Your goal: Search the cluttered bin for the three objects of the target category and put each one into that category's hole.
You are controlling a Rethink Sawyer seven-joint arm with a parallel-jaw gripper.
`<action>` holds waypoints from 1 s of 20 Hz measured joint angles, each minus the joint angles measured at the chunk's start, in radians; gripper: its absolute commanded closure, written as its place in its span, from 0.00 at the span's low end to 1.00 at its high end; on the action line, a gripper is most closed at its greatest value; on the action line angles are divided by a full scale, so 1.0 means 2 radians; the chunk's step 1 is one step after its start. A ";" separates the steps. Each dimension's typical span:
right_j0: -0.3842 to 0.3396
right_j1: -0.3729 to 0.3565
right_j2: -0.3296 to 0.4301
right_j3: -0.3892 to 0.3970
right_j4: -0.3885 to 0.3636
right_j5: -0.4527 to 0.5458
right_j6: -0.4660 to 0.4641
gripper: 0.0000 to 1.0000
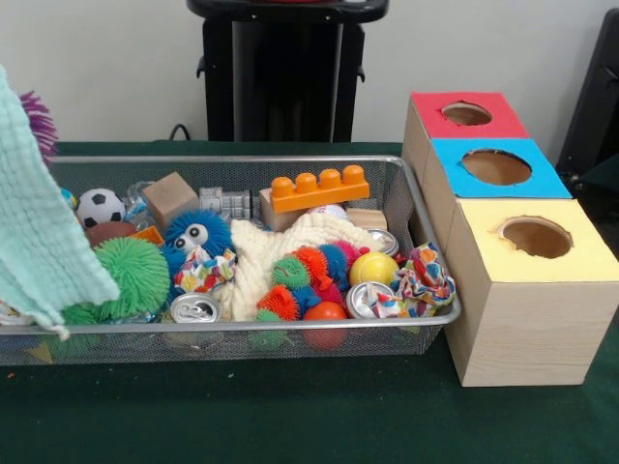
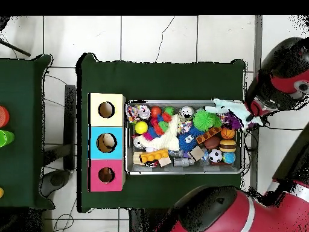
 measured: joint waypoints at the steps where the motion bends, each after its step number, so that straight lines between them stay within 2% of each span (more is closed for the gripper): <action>1: -0.001 -0.002 0.000 0.001 0.000 0.000 -0.001 1.00; 13: -0.018 -0.044 0.000 0.031 0.000 0.000 -0.007 1.00; 18: -0.019 -0.057 0.000 0.050 0.000 -0.001 -0.007 1.00; 20: -0.019 -0.067 0.000 0.070 0.000 -0.009 -0.007 1.00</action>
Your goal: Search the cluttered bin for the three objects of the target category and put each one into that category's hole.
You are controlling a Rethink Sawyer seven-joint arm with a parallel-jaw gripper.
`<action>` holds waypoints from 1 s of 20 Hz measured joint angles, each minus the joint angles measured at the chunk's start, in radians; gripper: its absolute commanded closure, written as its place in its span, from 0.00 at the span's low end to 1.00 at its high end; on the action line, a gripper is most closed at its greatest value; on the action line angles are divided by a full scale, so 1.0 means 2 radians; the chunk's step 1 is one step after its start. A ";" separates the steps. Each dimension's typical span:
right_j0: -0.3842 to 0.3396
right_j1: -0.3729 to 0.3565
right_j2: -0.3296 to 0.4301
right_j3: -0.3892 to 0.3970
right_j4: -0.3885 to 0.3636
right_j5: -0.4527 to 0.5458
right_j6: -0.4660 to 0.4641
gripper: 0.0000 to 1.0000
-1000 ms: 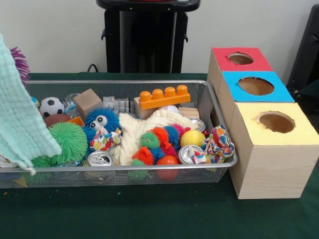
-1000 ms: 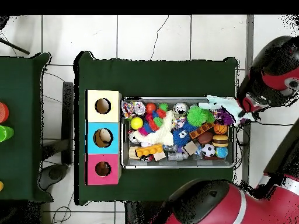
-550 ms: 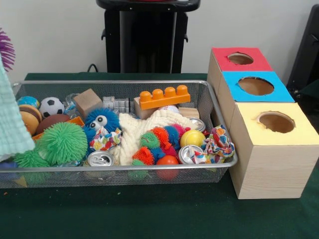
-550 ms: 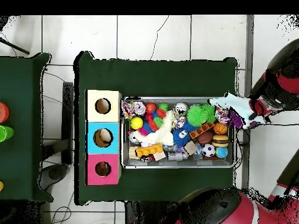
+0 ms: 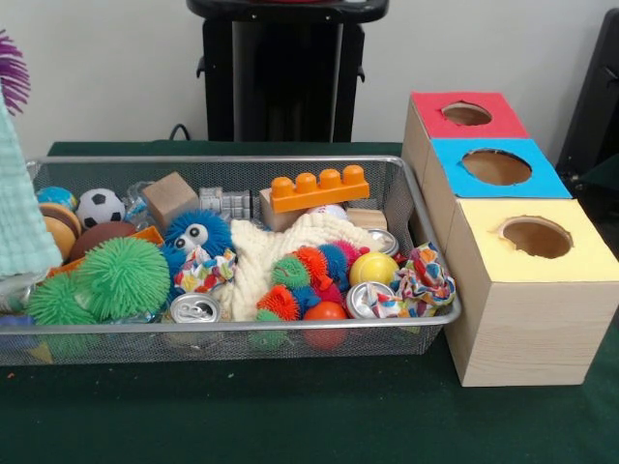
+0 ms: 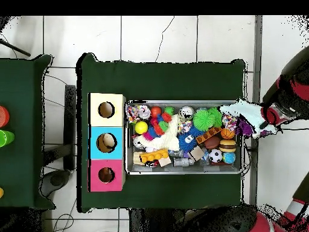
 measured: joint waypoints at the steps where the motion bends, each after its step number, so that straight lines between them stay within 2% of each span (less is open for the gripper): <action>1: 0.000 -0.005 0.000 0.010 0.000 -0.006 0.000 1.00; 7: 0.000 -0.031 0.000 0.065 0.000 -0.056 0.000 1.00; 8: 0.000 -0.039 0.000 0.084 0.000 -0.076 0.000 1.00; 20: 0.000 -0.083 0.000 0.185 0.000 -0.155 0.000 1.00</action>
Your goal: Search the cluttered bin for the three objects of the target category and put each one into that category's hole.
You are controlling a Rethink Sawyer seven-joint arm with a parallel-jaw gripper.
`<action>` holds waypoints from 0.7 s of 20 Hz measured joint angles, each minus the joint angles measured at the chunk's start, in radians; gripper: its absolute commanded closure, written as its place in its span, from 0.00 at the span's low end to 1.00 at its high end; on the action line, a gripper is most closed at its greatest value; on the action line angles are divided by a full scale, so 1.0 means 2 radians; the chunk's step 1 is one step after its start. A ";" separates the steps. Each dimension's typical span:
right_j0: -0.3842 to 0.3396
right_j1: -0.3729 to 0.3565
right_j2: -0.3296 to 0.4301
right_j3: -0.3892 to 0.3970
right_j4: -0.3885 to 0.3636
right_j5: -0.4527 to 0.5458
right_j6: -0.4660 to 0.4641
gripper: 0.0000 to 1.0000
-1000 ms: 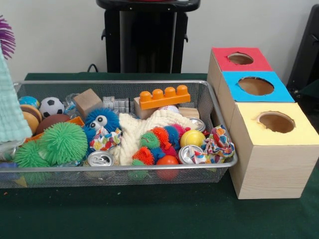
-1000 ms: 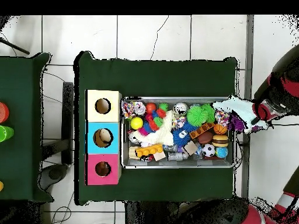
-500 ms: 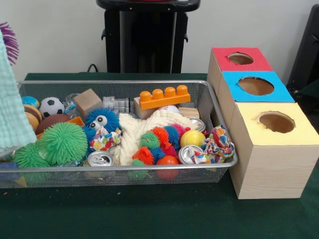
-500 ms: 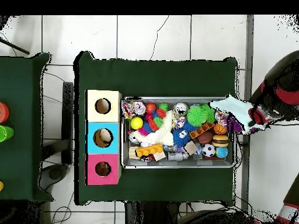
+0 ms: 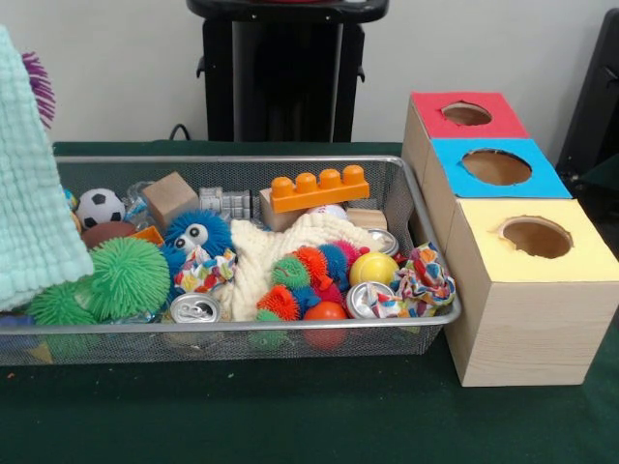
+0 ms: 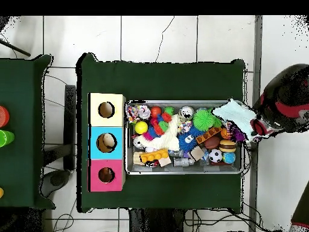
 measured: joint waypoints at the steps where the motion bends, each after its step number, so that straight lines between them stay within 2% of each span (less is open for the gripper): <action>1: 0.000 -0.003 0.000 0.006 0.000 -0.005 0.000 1.00; 5: 0.000 -0.018 0.000 0.042 0.000 -0.034 0.000 1.00; 14: 0.000 -0.034 0.004 0.080 0.000 -0.059 0.000 1.00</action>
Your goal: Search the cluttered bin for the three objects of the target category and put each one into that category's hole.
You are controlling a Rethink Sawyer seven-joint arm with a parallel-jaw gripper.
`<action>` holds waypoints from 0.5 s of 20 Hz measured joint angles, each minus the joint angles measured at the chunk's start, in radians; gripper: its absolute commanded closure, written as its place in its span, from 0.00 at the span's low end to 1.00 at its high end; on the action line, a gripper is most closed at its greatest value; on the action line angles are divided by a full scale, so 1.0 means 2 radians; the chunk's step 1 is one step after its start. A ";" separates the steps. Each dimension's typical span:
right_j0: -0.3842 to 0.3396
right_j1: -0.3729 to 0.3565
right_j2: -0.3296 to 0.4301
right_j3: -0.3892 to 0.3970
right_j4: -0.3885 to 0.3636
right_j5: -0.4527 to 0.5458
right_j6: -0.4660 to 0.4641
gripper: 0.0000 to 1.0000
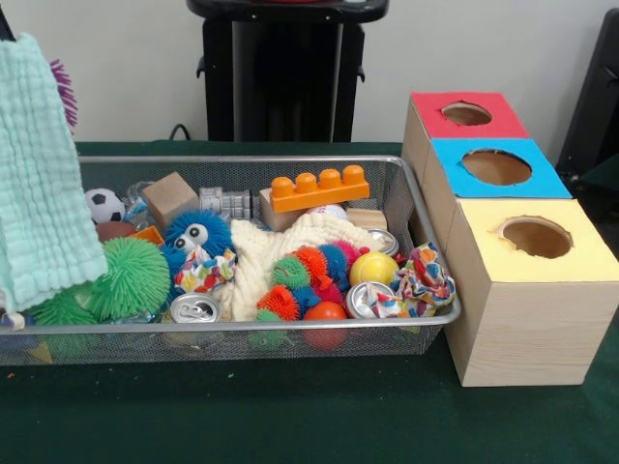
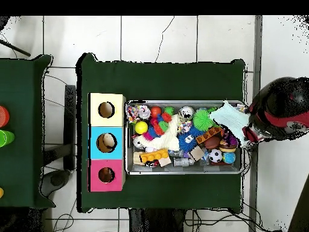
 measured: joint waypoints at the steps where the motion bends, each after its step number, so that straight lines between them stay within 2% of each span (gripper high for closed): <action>1: 0.000 -0.002 0.002 0.004 0.000 0.000 0.000 1.00; 10: 0.000 -0.014 0.016 0.017 0.000 -0.008 0.000 1.00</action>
